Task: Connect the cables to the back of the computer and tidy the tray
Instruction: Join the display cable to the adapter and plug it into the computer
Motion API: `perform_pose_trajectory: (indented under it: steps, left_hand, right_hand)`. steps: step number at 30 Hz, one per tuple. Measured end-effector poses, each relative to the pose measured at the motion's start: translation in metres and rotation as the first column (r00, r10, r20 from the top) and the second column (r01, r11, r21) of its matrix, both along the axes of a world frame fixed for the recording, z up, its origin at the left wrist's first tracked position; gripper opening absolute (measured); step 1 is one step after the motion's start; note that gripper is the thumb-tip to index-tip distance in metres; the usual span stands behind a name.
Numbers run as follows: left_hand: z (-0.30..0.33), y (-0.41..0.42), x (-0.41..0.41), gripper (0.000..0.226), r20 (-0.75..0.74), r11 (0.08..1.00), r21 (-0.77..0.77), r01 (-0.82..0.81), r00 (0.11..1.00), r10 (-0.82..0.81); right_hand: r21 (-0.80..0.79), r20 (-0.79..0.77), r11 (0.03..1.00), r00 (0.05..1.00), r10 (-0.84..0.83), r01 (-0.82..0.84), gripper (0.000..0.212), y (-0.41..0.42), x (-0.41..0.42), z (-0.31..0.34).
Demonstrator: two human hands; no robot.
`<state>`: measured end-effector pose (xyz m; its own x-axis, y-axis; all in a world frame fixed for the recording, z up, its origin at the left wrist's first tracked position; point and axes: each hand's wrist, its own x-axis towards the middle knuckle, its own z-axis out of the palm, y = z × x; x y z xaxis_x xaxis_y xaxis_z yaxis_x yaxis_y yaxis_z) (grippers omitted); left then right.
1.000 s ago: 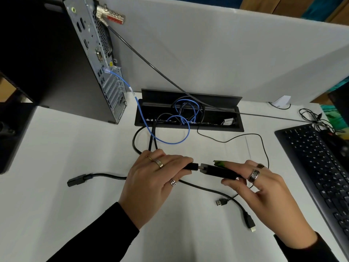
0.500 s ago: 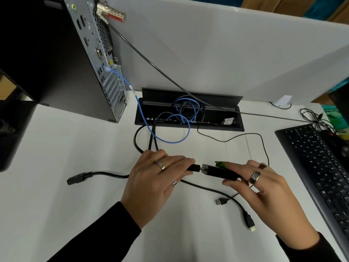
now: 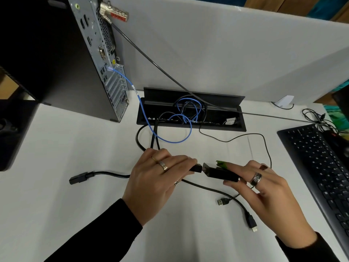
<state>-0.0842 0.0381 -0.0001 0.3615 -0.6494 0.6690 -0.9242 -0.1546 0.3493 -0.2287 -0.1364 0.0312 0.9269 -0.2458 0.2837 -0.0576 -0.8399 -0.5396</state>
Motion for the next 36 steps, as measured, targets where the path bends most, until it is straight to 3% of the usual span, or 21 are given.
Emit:
perform_pose_trajectory:
  steps: [4, 11, 18, 36]
  left_hand:
    - [0.001, 0.000, 0.000, 0.012, 0.060, 1.000, 0.013, -0.005, 0.998, 0.005]
    - [-0.005, 0.000, 0.003, 0.016, 0.131, 0.999, 0.032, -0.003, 0.991, -0.002]
    - [-0.010, -0.002, 0.006, 0.018, 0.148, 1.000, 0.022, 0.009, 0.989, -0.012]
    - [-0.007, -0.007, 0.015, 0.011, 0.055, 0.997, 0.036, 0.067, 0.996, -0.069]
  right_hand:
    - [0.115, -0.049, 0.993, 0.999, -0.004, 0.010, 0.033, 0.003, -0.001, -0.003]
    - [0.350, -0.080, 0.933, 0.995, -0.056, 0.081, 0.051, 0.014, -0.002, -0.009]
    - [0.283, -0.058, 0.954, 0.995, -0.082, 0.095, 0.038, 0.012, -0.004, -0.019]
    - [0.107, 0.036, 0.994, 0.999, -0.038, 0.034, 0.047, 0.012, 0.009, -0.021]
